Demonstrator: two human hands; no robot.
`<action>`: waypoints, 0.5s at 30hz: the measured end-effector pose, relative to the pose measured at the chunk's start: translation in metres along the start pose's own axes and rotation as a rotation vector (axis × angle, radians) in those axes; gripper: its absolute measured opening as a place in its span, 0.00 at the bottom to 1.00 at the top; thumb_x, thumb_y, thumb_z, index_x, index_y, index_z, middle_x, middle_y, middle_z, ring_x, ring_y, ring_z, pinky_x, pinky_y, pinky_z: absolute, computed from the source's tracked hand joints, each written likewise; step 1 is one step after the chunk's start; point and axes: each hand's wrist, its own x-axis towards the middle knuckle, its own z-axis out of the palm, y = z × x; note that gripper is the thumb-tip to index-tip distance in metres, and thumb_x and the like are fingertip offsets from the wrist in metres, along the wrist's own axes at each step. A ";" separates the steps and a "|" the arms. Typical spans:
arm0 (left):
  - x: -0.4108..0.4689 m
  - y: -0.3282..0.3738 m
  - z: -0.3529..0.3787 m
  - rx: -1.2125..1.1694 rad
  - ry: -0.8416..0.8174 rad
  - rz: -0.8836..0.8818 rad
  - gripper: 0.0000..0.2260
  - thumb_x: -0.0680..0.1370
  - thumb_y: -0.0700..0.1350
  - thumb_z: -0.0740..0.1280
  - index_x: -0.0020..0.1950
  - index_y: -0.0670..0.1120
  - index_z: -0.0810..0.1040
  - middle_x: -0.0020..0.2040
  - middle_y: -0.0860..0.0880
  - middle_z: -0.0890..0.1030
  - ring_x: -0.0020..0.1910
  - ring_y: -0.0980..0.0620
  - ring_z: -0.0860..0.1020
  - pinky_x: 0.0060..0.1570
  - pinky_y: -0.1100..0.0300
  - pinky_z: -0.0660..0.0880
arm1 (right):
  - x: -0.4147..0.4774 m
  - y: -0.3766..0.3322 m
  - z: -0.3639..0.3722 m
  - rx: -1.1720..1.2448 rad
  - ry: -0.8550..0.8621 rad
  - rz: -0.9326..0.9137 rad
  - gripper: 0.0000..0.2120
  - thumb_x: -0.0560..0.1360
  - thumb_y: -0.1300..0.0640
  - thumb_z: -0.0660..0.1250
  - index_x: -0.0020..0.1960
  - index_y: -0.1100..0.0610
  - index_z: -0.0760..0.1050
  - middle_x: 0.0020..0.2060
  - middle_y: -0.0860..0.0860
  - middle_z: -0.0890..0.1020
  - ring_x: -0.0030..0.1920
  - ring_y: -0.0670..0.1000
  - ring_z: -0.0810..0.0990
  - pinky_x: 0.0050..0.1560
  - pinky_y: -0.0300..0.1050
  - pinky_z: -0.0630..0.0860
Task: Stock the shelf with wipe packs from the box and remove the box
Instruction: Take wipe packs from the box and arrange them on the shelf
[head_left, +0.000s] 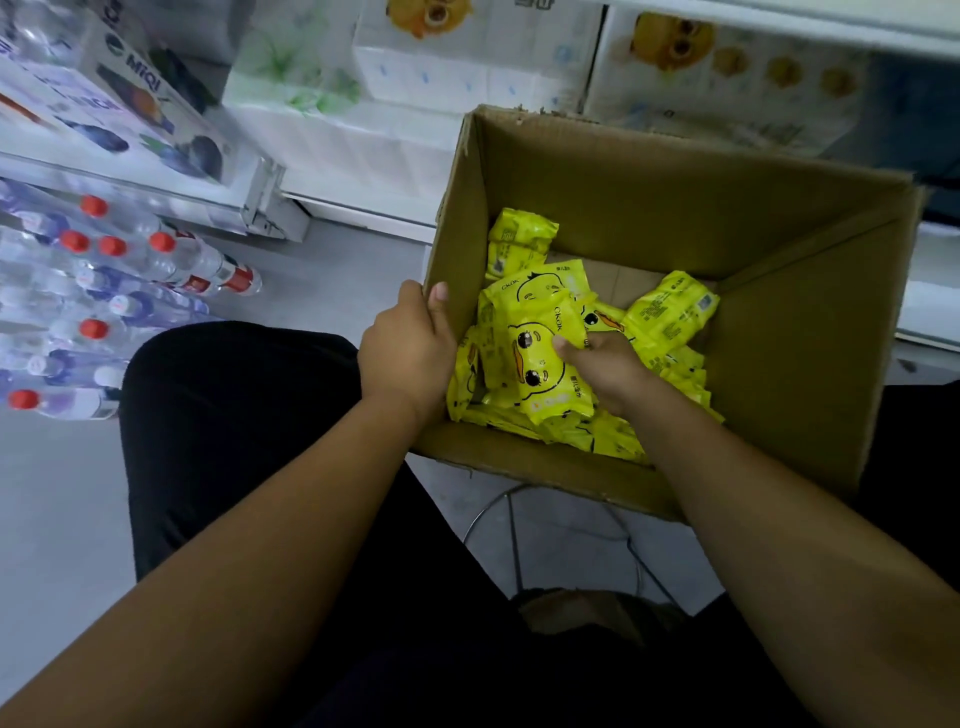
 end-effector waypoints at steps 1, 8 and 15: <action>-0.001 0.001 0.000 -0.015 0.005 -0.005 0.16 0.86 0.56 0.53 0.51 0.44 0.68 0.46 0.39 0.80 0.44 0.34 0.78 0.37 0.49 0.67 | -0.002 -0.003 -0.010 0.087 0.009 0.005 0.30 0.69 0.40 0.78 0.60 0.61 0.79 0.57 0.55 0.83 0.58 0.55 0.82 0.62 0.56 0.78; -0.025 0.044 -0.019 -0.377 0.176 0.101 0.26 0.83 0.55 0.64 0.76 0.42 0.65 0.73 0.44 0.71 0.71 0.45 0.70 0.66 0.56 0.66 | -0.093 -0.047 -0.072 0.457 -0.146 -0.133 0.10 0.81 0.59 0.65 0.59 0.61 0.80 0.55 0.61 0.85 0.52 0.57 0.86 0.53 0.59 0.83; -0.082 0.098 -0.028 -1.258 -0.659 -0.361 0.41 0.67 0.74 0.69 0.74 0.54 0.72 0.67 0.49 0.81 0.64 0.46 0.81 0.63 0.44 0.76 | -0.190 -0.042 -0.095 0.622 -0.309 -0.223 0.19 0.76 0.55 0.64 0.65 0.60 0.76 0.58 0.60 0.84 0.55 0.57 0.85 0.46 0.53 0.84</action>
